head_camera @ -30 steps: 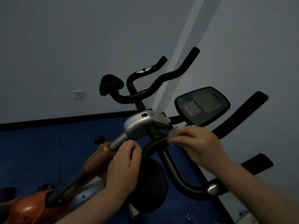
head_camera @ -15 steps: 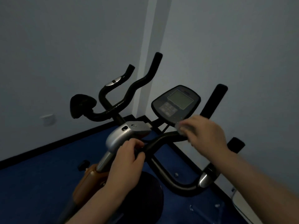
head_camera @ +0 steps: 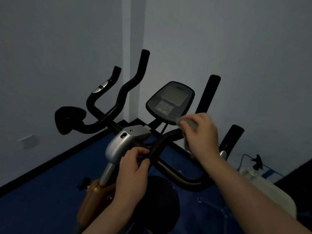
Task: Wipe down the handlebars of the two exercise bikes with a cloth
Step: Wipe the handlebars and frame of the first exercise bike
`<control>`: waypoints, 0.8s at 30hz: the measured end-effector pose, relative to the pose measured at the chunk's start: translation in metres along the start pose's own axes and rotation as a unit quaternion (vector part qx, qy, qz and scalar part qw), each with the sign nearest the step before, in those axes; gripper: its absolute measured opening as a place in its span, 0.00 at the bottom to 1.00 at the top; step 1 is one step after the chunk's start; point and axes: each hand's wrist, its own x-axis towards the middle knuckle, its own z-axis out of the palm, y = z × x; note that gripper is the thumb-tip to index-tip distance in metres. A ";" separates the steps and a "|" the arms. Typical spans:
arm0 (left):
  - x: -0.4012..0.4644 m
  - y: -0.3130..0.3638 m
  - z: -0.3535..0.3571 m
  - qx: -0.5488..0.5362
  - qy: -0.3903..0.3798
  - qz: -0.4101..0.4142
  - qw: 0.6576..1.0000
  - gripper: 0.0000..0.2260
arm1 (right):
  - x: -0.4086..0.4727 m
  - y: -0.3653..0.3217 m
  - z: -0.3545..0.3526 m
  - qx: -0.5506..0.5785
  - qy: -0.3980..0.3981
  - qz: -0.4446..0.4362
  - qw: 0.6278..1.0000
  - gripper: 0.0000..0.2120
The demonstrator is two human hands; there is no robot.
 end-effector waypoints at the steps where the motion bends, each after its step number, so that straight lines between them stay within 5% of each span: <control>1: 0.000 0.000 0.000 -0.002 -0.001 0.001 1.000 0.13 | 0.003 0.001 0.000 -0.010 0.030 0.023 0.999 0.06; 3: 0.000 0.001 0.000 -0.017 -0.003 -0.002 1.000 0.10 | -0.014 -0.007 0.016 -0.008 0.032 0.036 0.999 0.06; 8: -0.001 0.003 -0.002 -0.080 -0.016 -0.025 0.996 0.08 | -0.045 -0.021 0.030 0.048 -0.165 -0.069 0.983 0.06; 12: -0.003 0.003 -0.001 -0.094 0.000 -0.033 0.995 0.10 | 0.007 -0.005 -0.002 0.022 0.024 0.020 0.999 0.03; 14: -0.004 0.004 0.000 -0.115 0.011 -0.042 0.992 0.10 | 0.004 -0.003 0.006 -0.013 0.057 0.047 0.997 0.05; 21: -0.003 0.002 -0.001 -0.117 0.011 -0.043 0.992 0.06 | -0.039 -0.016 0.018 0.048 -0.261 -0.096 0.959 0.09; 24: -0.004 0.003 -0.001 -0.107 0.010 -0.039 0.993 0.05 | -0.006 -0.006 0.002 0.014 -0.078 -0.023 0.997 0.06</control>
